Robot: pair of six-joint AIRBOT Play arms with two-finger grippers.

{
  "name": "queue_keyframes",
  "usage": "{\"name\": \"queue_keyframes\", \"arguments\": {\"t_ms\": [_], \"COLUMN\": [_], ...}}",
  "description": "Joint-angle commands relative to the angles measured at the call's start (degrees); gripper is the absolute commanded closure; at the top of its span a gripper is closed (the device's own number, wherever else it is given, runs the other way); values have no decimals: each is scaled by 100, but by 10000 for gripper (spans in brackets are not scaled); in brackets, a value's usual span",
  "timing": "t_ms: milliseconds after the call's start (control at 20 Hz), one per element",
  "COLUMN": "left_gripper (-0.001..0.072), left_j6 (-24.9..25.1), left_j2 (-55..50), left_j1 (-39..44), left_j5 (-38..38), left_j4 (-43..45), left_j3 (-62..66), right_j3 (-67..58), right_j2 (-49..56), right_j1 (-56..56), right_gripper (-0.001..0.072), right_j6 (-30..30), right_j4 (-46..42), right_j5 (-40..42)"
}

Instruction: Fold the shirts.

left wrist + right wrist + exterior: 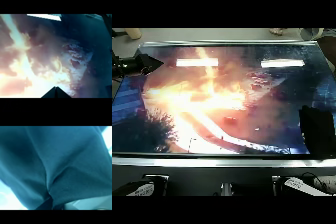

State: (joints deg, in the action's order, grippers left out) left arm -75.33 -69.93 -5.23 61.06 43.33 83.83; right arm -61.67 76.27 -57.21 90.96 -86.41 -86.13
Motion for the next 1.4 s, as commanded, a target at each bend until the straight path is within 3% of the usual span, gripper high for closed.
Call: {"name": "queue_keyframes", "arguments": {"t_ms": [0, 250, 300, 350, 400, 600, 800, 900, 950, 1000, 1050, 1150, 1250, 1350], "left_gripper": [681, 681, 681, 681, 681, 685, 685, 676, 520, 118, -5, -5, -4, -4], "left_j6": [39, 37, 39, 39, 39, 0, -1740, -2074, -2015, -2022, -2192, -2253, -2105, -2177], "left_j2": [-4, -7, -7, -7, -7, -13, -540, -1001, -1202, -1473, -1742, -2050, -1751, -1408], "left_j1": [-4, -4, -4, -4, -4, 94, 942, 1296, 1375, 1447, 1473, 1473, 1473, 1473], "left_j5": [72, 57, 48, 48, 48, 9, 72, 494, 695, 1191, 1937, 2883, 2350, 1611], "left_j4": [4, 4, 4, 7, 28, 629, 4894, 6190, 6194, 6098, 6076, 5884, 5235, 4916], "left_j3": [-2, -2, -2, -2, -2, 149, 1346, 1687, 1687, 1687, 1685, 1447, 822, 535], "right_j3": [168, 168, 168, 153, 61, -1528, -3576, -3838, -3832, -3832, -3832, -3832, -3832, -3832], "right_j2": [-55, 210, 236, 234, 234, 234, 229, 229, 280, 448, 649, 1102, 1384, 1397], "right_j1": [-17, -17, -17, -17, -17, 109, 1709, 3008, 3576, 4183, 4535, 4863, 4885, 4885], "right_gripper": [693, 680, 527, 203, 4, 32, 41, 50, 52, 54, 54, 53, 50, 45], "right_j6": [-212, -162, -162, -175, -293, -321, -361, -262, -179, 101, 356, 393, 393, 393], "right_j4": [-476, -431, -485, -494, -544, -831, -343, -295, -444, -699, -647, 61, 586, 446], "right_j5": [527, 516, 507, 568, 470, 87, 1156, 1331, 1257, 992, 581, -461, -1038, -1086]}}
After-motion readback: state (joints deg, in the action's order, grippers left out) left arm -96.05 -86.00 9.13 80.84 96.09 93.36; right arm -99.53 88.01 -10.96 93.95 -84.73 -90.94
